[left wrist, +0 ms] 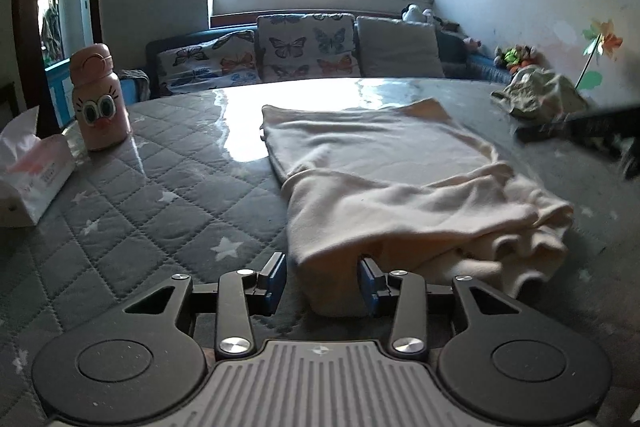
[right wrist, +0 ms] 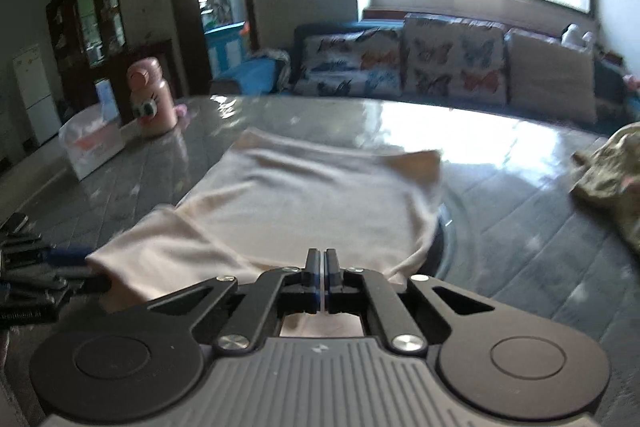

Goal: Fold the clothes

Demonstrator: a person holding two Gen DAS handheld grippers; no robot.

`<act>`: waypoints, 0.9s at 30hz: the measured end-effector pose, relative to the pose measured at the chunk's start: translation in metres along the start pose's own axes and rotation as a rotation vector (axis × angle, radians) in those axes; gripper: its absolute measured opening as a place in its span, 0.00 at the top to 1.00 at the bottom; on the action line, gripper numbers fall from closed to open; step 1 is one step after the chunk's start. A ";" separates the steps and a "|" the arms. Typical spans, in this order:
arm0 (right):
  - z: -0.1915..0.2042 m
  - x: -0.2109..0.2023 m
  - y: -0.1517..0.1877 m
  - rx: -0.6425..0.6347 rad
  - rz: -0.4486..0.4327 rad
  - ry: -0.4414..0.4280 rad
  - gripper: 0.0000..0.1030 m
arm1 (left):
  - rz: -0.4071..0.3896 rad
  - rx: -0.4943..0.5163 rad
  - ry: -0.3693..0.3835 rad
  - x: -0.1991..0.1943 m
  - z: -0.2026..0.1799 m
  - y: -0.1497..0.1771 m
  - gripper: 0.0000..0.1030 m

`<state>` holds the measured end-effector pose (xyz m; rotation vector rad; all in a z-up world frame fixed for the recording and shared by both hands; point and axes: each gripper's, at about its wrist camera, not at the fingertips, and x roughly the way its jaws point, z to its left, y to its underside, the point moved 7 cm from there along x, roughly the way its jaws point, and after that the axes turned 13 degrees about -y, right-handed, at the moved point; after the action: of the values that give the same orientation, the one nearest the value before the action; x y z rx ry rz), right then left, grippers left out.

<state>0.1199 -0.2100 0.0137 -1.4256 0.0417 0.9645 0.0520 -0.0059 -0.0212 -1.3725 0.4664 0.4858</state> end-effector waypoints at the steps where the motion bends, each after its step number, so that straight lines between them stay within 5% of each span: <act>1: -0.003 -0.002 -0.001 0.010 -0.005 0.002 0.99 | 0.004 0.003 -0.009 0.001 0.002 0.001 0.63; 5: -0.012 0.006 0.007 0.110 0.036 -0.060 0.94 | 0.012 -0.010 -0.020 0.001 0.008 0.004 0.68; 8: -0.013 0.020 0.021 0.152 0.076 -0.103 0.80 | 0.016 -0.015 -0.014 0.000 0.008 0.004 0.68; 14: -0.007 0.042 0.036 0.168 0.113 -0.124 0.76 | 0.010 -0.014 -0.004 -0.001 0.003 0.002 0.68; 19: -0.001 0.031 0.026 0.109 0.088 -0.106 0.96 | 0.025 -0.018 -0.022 0.006 0.003 0.004 0.72; 27: 0.009 0.008 0.004 -0.001 0.033 -0.067 0.97 | 0.029 -0.005 -0.060 0.007 0.011 0.009 0.85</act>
<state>0.1181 -0.1992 0.0085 -1.3964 0.0154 1.0392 0.0528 0.0064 -0.0308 -1.3539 0.4365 0.5505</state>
